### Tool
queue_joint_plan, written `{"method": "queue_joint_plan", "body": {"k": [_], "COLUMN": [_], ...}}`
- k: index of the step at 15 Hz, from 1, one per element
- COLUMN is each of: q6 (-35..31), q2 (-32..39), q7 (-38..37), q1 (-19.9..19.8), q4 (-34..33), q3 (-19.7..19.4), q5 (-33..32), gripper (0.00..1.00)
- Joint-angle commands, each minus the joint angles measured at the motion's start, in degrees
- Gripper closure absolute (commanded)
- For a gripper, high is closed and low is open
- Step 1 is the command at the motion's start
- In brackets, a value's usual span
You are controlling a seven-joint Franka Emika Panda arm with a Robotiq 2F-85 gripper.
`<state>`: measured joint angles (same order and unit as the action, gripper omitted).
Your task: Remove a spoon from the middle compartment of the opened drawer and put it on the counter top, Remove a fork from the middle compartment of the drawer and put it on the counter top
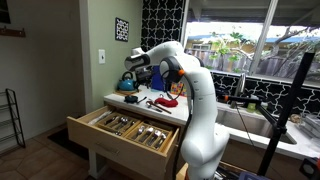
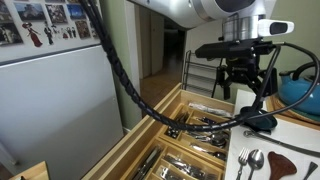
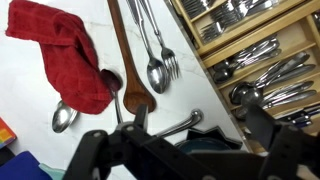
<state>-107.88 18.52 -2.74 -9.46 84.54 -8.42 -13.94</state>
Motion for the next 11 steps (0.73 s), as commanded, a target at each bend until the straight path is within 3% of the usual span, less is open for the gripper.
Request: {"method": "queue_joint_plan", "body": {"k": [1,7,8,11], "q6": [-4.98,-3.10,-2.58,-2.60], "q2": [-7.53,-12.01,-9.34,-10.43], "q7": [-4.13,-15.97,-12.35,-14.90], "q1": [-0.15,-0.41,-0.16,-0.25], "q4": [10.12,15.12,11.23,12.80], "q3": [-0.87,-2.78,-2.41,-2.79], "q5": [2.03,4.52,2.97,3.22], "gripper": [0.00,0.00,0.00,0.00]}}
